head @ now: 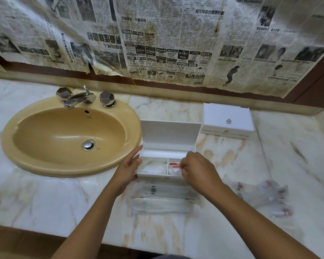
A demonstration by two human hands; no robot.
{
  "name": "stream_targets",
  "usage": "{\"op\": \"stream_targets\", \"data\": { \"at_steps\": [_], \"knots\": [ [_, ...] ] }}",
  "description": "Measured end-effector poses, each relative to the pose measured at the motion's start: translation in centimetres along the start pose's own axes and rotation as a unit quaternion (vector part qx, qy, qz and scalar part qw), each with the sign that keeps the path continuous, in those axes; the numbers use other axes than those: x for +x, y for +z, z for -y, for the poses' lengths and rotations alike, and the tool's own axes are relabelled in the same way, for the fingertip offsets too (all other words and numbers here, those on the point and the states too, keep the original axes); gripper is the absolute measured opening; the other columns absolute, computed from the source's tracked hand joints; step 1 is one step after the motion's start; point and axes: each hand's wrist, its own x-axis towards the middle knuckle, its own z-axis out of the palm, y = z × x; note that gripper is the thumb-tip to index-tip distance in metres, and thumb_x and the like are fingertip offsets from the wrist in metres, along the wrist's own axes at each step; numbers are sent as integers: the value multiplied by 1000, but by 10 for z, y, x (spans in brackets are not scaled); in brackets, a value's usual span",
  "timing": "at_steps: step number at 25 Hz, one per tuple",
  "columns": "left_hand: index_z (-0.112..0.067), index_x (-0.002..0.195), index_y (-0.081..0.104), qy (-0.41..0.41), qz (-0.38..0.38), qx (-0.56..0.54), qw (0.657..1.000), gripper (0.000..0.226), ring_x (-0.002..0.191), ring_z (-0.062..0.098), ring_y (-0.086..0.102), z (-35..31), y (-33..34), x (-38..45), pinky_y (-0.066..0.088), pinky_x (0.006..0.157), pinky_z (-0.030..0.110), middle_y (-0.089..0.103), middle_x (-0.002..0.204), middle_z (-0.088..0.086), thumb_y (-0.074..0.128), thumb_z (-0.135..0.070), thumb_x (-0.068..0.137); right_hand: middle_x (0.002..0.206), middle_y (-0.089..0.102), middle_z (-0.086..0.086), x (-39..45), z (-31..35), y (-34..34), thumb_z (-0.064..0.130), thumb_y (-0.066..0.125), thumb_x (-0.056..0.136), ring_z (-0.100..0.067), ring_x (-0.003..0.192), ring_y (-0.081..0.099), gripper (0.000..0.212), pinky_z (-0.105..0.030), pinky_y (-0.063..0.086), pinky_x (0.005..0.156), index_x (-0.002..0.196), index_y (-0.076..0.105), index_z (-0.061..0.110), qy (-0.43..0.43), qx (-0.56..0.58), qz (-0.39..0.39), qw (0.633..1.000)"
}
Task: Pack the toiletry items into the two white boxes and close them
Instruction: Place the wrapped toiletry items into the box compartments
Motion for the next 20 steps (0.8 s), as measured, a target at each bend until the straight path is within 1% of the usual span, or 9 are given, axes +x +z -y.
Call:
{"op": "stream_targets", "data": {
  "at_steps": [3,6,9,10,12,14,16,18,20],
  "knots": [
    [-58,126,51,0,-1,1,1000,39,146,9,33,1,0,1,41,97,39,42,152,-5,47,-25,107,83,54,-1,19,-1,17,3,49,84,-18,80,50,21,-28,42,60,83,69,9,2,-28,27,999],
    [-58,128,51,3,2,1,1000,39,146,7,32,1,0,1,43,98,39,41,156,-4,47,-25,107,72,50,-5,26,-5,33,-6,47,78,-22,67,48,21,-26,30,48,68,61,6,21,-37,68,997],
    [-58,127,51,1,3,0,1000,38,145,6,32,-1,0,0,41,97,39,42,149,-8,47,-26,107,67,50,-7,26,-9,40,-5,43,77,-26,62,49,22,-28,31,48,61,52,8,49,-9,108,993],
    [-58,127,50,0,3,0,1000,38,144,5,32,-1,0,0,40,97,39,43,146,-8,46,-25,107,69,53,-7,25,-10,39,-3,43,78,-25,64,50,22,-29,36,50,65,57,8,50,0,103,993],
    [-58,127,50,0,3,2,1000,38,140,4,33,0,0,0,40,95,38,43,144,-9,46,-26,107,80,61,-5,21,-10,35,8,43,87,-24,74,56,25,-32,46,61,82,67,11,38,15,71,997],
    [-58,127,51,0,2,1,1000,38,137,1,34,1,0,1,40,94,38,43,147,-9,46,-27,107,78,59,0,16,-7,32,25,42,95,-21,77,56,29,-31,43,61,82,65,15,21,49,52,997],
    [-56,130,51,1,1,2,1000,38,136,0,35,2,-1,2,40,94,38,43,148,-9,47,-27,107,80,56,2,12,-3,37,41,39,97,-19,82,54,35,-30,41,64,82,62,20,13,68,80,994],
    [-52,136,50,6,0,3,1000,39,135,-1,35,2,-1,2,40,94,39,43,150,-10,47,-26,107,90,57,2,9,-4,45,49,35,96,-18,94,52,40,-32,44,75,91,63,22,16,56,103,993],
    [-49,140,49,8,0,3,1000,40,135,-1,34,2,0,1,40,95,40,42,149,-10,47,-26,107,94,59,2,6,-4,47,52,34,96,-20,101,52,42,-34,43,82,95,64,22,16,54,78,995]
  ]
}}
